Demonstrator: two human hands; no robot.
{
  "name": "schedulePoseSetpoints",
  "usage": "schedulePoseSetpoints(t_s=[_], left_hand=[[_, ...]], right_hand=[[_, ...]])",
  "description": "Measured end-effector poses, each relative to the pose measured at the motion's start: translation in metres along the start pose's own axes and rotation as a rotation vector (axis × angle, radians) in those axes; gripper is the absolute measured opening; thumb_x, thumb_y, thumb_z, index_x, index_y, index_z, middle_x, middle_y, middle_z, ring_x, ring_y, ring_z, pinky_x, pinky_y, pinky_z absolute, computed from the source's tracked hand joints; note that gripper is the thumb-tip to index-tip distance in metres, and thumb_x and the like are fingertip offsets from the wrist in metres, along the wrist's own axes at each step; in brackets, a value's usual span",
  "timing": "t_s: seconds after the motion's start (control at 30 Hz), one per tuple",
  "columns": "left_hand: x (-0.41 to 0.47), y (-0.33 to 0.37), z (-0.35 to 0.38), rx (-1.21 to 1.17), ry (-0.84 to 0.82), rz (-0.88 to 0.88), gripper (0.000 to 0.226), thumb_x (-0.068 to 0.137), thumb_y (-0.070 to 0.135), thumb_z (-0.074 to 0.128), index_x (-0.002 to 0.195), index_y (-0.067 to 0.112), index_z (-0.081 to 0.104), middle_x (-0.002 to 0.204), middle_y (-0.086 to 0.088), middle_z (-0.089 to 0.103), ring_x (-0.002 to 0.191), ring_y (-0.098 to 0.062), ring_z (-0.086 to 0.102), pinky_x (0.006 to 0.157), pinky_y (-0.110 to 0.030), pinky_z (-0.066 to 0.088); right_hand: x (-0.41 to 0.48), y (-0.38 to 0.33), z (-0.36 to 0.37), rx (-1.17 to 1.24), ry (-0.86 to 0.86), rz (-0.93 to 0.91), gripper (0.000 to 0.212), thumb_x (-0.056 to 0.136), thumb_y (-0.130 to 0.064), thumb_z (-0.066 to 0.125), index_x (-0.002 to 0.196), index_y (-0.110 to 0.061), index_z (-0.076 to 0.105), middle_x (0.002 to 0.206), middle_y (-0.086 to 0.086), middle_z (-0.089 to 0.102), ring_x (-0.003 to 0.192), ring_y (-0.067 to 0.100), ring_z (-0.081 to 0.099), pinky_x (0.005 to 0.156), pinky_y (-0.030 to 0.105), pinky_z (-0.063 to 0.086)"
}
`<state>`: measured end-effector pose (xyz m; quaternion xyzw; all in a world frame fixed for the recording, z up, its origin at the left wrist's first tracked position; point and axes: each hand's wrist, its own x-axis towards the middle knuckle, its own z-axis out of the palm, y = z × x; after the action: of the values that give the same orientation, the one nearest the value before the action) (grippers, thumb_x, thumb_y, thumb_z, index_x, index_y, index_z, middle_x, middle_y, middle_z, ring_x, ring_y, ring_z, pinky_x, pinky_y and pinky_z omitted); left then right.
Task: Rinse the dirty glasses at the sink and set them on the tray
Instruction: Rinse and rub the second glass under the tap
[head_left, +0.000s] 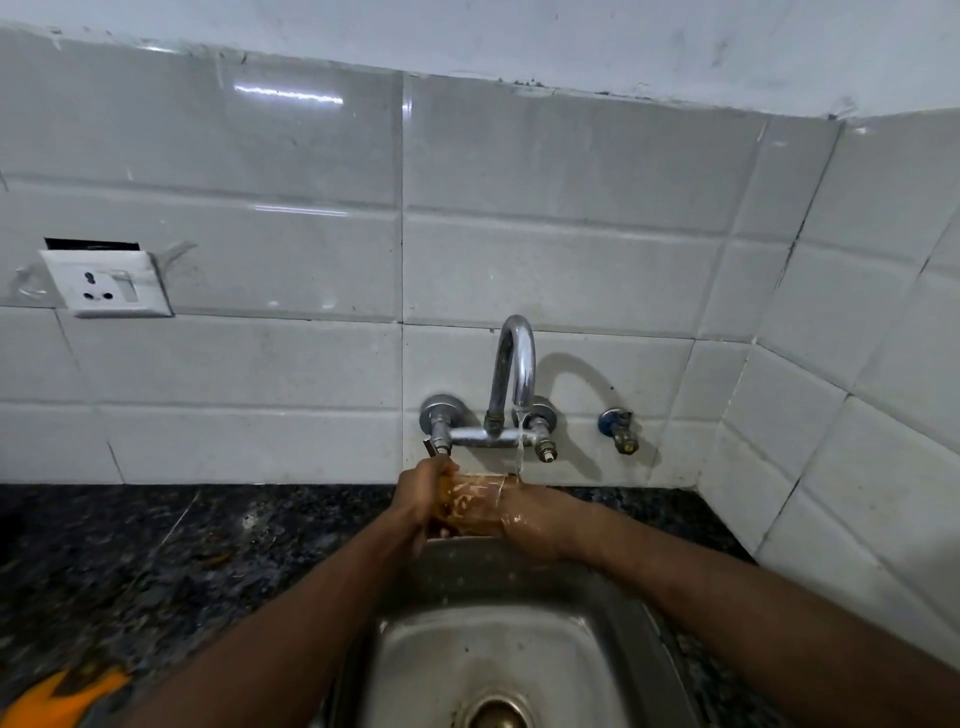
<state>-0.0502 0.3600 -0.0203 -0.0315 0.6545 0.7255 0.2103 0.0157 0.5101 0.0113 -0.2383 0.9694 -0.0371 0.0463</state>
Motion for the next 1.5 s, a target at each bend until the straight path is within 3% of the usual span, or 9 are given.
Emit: schedulePoseSetpoints(t_s=[0.2, 0.3, 0.4, 0.63, 0.77, 0.93, 1.13, 1.3, 1.5], left_hand=[[0.000, -0.009, -0.004, -0.008, 0.098, 0.088, 0.025, 0.094, 0.024, 0.050, 0.084, 0.004, 0.063, 0.066, -0.013, 0.062, 0.046, -0.022, 0.056, 0.038, -0.023, 0.040], [0.003, -0.006, -0.005, 0.003, 0.039, 0.007, 0.032, 0.095, 0.030, 0.047, 0.094, 0.002, 0.061, 0.067, -0.015, 0.064, 0.046, -0.024, 0.057, 0.039, -0.023, 0.040], [0.001, -0.001, -0.009, 0.128, -0.065, -0.188, 0.042, 0.096, 0.036, 0.040, 0.103, -0.003, 0.057, 0.063, -0.018, 0.066, 0.042, -0.024, 0.055, 0.033, -0.017, 0.033], [-0.003, -0.005, -0.011, 0.186, -0.042, 0.051, 0.034, 0.096, 0.036, 0.051, 0.104, 0.005, 0.063, 0.089, -0.017, 0.066, 0.061, -0.025, 0.061, 0.042, -0.025, 0.041], [-0.005, -0.002, -0.013, 0.205, -0.100, -0.176, 0.035, 0.090, 0.033, 0.050, 0.105, 0.002, 0.057, 0.084, -0.019, 0.067, 0.065, -0.029, 0.063, 0.051, -0.031, 0.046], [-0.013, 0.002, -0.007, 0.163, -0.038, 0.093, 0.034, 0.095, 0.037, 0.055, 0.106, 0.006, 0.063, 0.095, -0.017, 0.068, 0.062, -0.027, 0.065, 0.041, -0.025, 0.041], [-0.022, 0.008, -0.002, 0.084, 0.019, 0.072, 0.023, 0.097, 0.026, 0.051, 0.096, 0.006, 0.063, 0.081, -0.010, 0.068, 0.062, -0.022, 0.064, 0.043, -0.023, 0.044], [-0.022, 0.004, -0.001, 0.230, 0.099, 0.445, 0.021, 0.097, 0.020, 0.056, 0.087, 0.007, 0.069, 0.081, -0.010, 0.070, 0.075, -0.028, 0.068, 0.061, -0.029, 0.052], [-0.014, 0.011, -0.007, 0.155, 0.025, 0.033, 0.026, 0.096, 0.026, 0.047, 0.097, 0.005, 0.062, 0.086, -0.017, 0.071, 0.069, -0.030, 0.066, 0.054, -0.031, 0.044]], right_hand=[[0.004, -0.019, 0.011, 0.950, 0.139, 0.206, 0.043, 0.087, 0.007, 0.050, 0.124, -0.012, 0.063, 0.122, 0.008, 0.068, 0.116, 0.021, 0.063, 0.102, 0.040, 0.050], [-0.003, -0.015, 0.008, 0.826, 0.214, 0.132, 0.046, 0.083, 0.012, 0.053, 0.115, -0.019, 0.066, 0.111, 0.000, 0.071, 0.104, 0.010, 0.067, 0.085, 0.025, 0.055], [-0.005, 0.000, 0.015, 0.161, 0.128, 0.046, 0.044, 0.084, 0.004, 0.059, 0.123, -0.015, 0.063, 0.121, 0.002, 0.065, 0.108, 0.015, 0.063, 0.094, 0.034, 0.054], [-0.010, -0.019, 0.025, 0.753, 0.272, 0.140, 0.050, 0.087, 0.015, 0.053, 0.125, -0.015, 0.064, 0.114, -0.009, 0.068, 0.101, -0.004, 0.066, 0.082, 0.016, 0.054], [-0.018, -0.007, 0.031, 0.111, 0.228, 0.008, 0.054, 0.078, 0.005, 0.056, 0.124, -0.022, 0.065, 0.124, 0.000, 0.066, 0.112, 0.015, 0.062, 0.095, 0.032, 0.053], [-0.012, -0.021, 0.025, 0.867, 0.384, 0.267, 0.057, 0.076, 0.024, 0.052, 0.110, -0.017, 0.072, 0.105, -0.003, 0.074, 0.103, 0.007, 0.068, 0.090, 0.026, 0.056], [-0.013, -0.032, 0.013, 0.851, 0.389, 0.248, 0.053, 0.073, 0.024, 0.054, 0.114, -0.006, 0.071, 0.107, -0.004, 0.072, 0.089, -0.007, 0.068, 0.078, 0.014, 0.053], [-0.008, -0.031, 0.009, 1.134, 0.398, 0.406, 0.027, 0.090, 0.004, 0.056, 0.108, -0.009, 0.071, 0.100, 0.007, 0.073, 0.076, 0.017, 0.068, 0.050, 0.022, 0.047], [-0.016, -0.033, 0.009, 0.884, 0.293, 0.243, 0.064, 0.075, 0.019, 0.063, 0.131, -0.011, 0.060, 0.122, 0.001, 0.068, 0.113, 0.011, 0.066, 0.099, 0.034, 0.053]])
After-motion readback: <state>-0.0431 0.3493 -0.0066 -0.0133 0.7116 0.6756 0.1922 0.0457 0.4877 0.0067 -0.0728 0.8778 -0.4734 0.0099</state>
